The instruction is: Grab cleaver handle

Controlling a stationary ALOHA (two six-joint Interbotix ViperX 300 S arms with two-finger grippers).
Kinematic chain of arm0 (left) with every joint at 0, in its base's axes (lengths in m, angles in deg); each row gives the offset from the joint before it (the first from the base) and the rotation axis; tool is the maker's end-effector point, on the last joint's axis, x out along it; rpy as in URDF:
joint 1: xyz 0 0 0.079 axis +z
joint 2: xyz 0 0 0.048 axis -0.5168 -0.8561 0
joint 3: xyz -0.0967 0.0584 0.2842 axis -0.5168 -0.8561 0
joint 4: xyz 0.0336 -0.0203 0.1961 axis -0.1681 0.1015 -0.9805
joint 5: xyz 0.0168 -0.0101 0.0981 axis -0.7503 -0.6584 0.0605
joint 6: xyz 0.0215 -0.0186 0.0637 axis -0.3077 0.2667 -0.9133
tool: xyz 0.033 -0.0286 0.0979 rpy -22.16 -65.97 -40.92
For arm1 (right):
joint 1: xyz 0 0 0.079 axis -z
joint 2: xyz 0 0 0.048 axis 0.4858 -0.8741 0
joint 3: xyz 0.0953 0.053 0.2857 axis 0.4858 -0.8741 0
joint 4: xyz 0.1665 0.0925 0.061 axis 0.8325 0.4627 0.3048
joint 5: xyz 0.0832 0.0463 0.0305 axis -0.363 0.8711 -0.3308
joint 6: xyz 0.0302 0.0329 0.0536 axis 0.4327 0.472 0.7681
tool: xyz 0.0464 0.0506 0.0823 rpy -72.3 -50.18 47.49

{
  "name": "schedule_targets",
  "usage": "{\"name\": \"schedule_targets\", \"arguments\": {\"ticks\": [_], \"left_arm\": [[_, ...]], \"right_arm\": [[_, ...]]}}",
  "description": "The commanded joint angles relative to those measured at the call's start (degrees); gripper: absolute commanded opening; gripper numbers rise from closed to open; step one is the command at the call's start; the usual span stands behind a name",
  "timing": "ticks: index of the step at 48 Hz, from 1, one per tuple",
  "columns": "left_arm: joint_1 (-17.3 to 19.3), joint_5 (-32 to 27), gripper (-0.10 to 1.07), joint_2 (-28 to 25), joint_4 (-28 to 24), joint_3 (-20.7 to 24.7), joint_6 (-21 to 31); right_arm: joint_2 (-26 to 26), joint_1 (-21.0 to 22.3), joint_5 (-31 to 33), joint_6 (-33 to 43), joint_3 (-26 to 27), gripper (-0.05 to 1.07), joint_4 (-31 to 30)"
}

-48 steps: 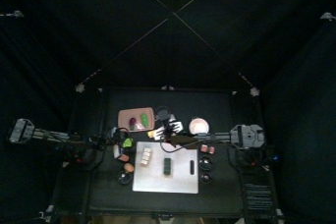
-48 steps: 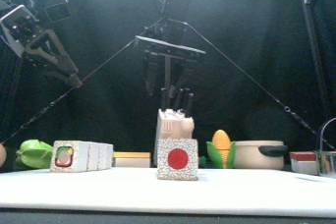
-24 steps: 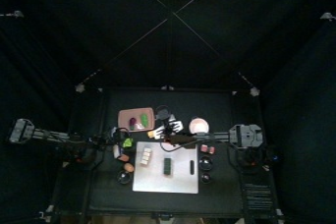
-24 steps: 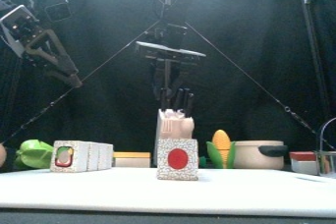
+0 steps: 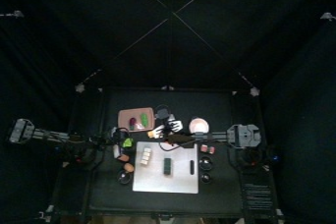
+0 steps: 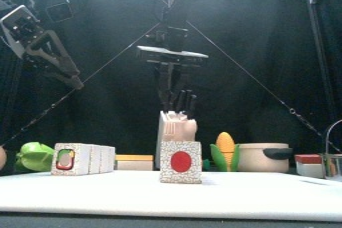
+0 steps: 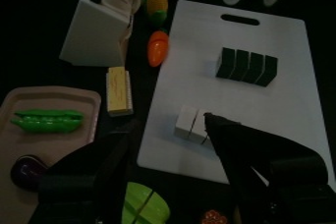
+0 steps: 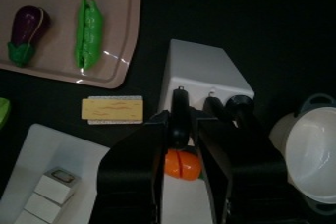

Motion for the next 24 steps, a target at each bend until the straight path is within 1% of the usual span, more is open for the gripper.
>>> {"name": "schedule_targets", "arguments": {"ticks": [1,11,24], "left_arm": [[0.09,0.26,0.91,-0.09,-0.09,0.7,-0.09],[0.09,0.26,0.91,-0.09,-0.09,0.62,-0.09],[0.09,0.26,0.91,0.0,0.09,0.53,-0.09]], "right_arm": [[1.05,0.18,0.09,0.0,2.02,0.59,-0.35],[0.79,-0.09,0.18,0.09,2.72,0.58,-0.53],[0.79,-0.35,2.64,0.09,3.25,0.58,-0.97]]}}
